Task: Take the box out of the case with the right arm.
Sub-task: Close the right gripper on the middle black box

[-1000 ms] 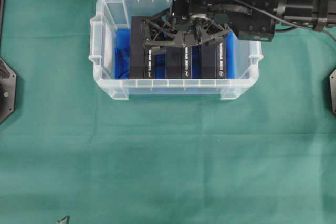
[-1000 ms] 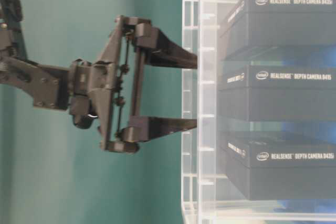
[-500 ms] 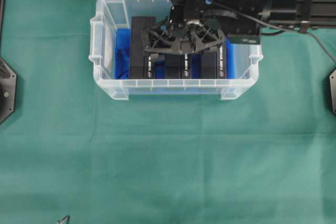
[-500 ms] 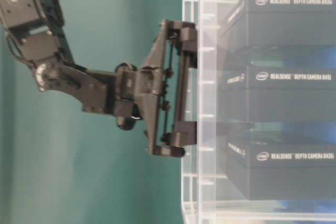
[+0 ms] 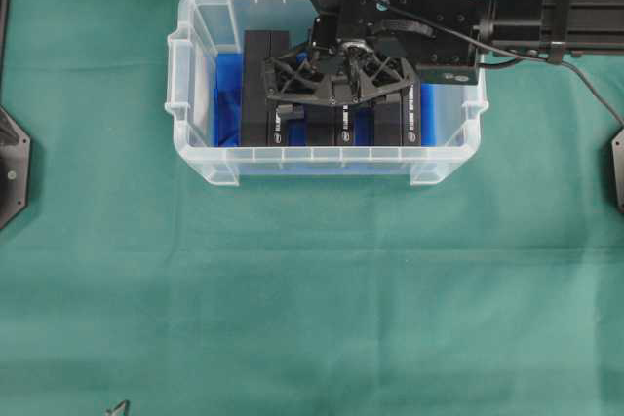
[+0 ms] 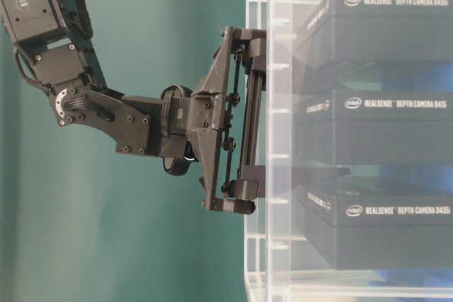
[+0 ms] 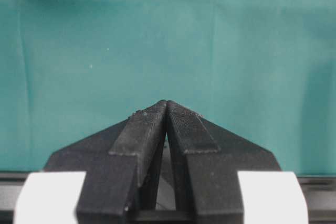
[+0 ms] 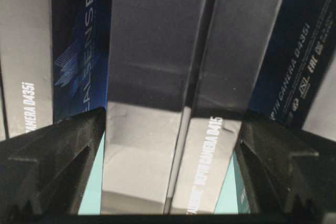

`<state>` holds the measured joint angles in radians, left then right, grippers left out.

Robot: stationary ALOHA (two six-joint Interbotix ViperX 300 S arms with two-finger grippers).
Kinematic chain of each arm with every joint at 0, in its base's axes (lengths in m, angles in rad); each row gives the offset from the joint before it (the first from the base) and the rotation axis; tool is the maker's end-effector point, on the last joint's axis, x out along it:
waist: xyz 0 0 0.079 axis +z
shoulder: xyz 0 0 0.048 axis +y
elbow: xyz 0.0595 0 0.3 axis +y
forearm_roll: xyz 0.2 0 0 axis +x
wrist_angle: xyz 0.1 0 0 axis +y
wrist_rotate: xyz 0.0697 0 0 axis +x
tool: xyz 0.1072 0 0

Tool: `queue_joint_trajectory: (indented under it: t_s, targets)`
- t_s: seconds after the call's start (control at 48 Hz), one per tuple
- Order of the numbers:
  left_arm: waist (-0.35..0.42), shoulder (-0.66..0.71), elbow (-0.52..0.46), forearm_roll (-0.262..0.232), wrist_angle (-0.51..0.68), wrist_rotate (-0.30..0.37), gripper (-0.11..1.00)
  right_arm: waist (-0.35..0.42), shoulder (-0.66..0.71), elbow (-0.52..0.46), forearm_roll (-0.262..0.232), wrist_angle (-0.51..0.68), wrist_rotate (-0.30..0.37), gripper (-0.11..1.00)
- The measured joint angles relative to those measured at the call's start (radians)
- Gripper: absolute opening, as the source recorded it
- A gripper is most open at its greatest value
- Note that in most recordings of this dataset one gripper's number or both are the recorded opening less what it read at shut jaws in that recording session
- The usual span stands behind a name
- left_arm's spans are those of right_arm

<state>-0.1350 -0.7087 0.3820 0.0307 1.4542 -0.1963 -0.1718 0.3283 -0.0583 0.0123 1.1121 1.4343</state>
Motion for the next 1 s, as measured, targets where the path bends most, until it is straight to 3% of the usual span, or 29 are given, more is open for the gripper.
queue_joint_trajectory:
  t_s: [0.25, 0.396, 0.584, 1.0]
  targets:
    - [0.011, 0.0, 0.0, -0.002, 0.002, 0.0, 0.02, -0.002, 0.002, 0.0, -0.008, 0.0, 0.005, 0.89]
    - [0.015, 0.0, 0.0, 0.0, 0.002, 0.0, 0.02, 0.0, 0.008, 0.0, -0.025, 0.002, 0.026, 0.66]
    - [0.017, 0.0, 0.0, 0.0, 0.0, 0.0, 0.02, 0.005, 0.009, 0.0, -0.051, 0.0, 0.046, 0.66]
    - [0.017, 0.0, 0.0, -0.002, 0.002, 0.002, 0.02, 0.003, 0.009, -0.008, -0.055, 0.003, 0.048, 0.66]
